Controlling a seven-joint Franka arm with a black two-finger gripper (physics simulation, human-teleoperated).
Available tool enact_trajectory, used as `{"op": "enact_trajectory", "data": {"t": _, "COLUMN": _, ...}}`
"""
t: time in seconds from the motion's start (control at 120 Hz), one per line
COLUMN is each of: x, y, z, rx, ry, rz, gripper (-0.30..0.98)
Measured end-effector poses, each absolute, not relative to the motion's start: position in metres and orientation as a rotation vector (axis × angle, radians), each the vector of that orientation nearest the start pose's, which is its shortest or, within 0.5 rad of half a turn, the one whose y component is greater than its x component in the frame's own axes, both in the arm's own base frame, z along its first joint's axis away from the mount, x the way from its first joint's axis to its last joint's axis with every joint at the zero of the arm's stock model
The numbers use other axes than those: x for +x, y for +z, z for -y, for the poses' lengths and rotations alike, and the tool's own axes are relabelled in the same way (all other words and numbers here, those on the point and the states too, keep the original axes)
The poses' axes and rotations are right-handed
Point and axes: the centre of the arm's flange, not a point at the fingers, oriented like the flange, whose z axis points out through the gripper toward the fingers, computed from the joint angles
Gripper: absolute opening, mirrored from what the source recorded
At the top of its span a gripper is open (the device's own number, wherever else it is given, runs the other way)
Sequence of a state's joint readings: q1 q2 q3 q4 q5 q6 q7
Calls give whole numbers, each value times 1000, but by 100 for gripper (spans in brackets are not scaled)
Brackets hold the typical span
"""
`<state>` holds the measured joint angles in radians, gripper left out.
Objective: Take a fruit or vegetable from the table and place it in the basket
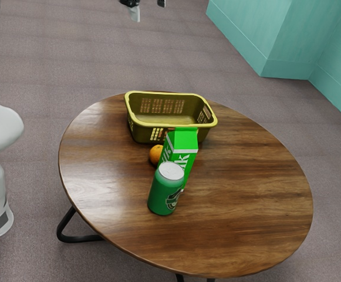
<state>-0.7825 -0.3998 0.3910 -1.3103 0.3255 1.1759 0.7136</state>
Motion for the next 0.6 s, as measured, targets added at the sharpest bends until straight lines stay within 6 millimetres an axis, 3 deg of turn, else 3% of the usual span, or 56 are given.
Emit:
{"op": "enact_trajectory", "data": {"t": 0.1, "x": 369, "y": 835, "z": 13, "rx": -2593, "ry": -216, "rz": -1467, "gripper": 68}}
{"op": "enact_trajectory", "data": {"t": 0.317, "x": 412, "y": 739, "z": -7, "rx": -2519, "ry": -72, "rz": -1690, "gripper": 69}}
{"op": "enact_trajectory", "data": {"t": 0.492, "x": 424, "y": 728, "z": -15, "rx": -2430, "ry": -120, "rz": -1789, "gripper": 69}}
{"op": "enact_trajectory", "data": {"t": 0.6, "x": 398, "y": 727, "z": -42, "rx": -2383, "ry": -212, "rz": -1860, "gripper": 69}}
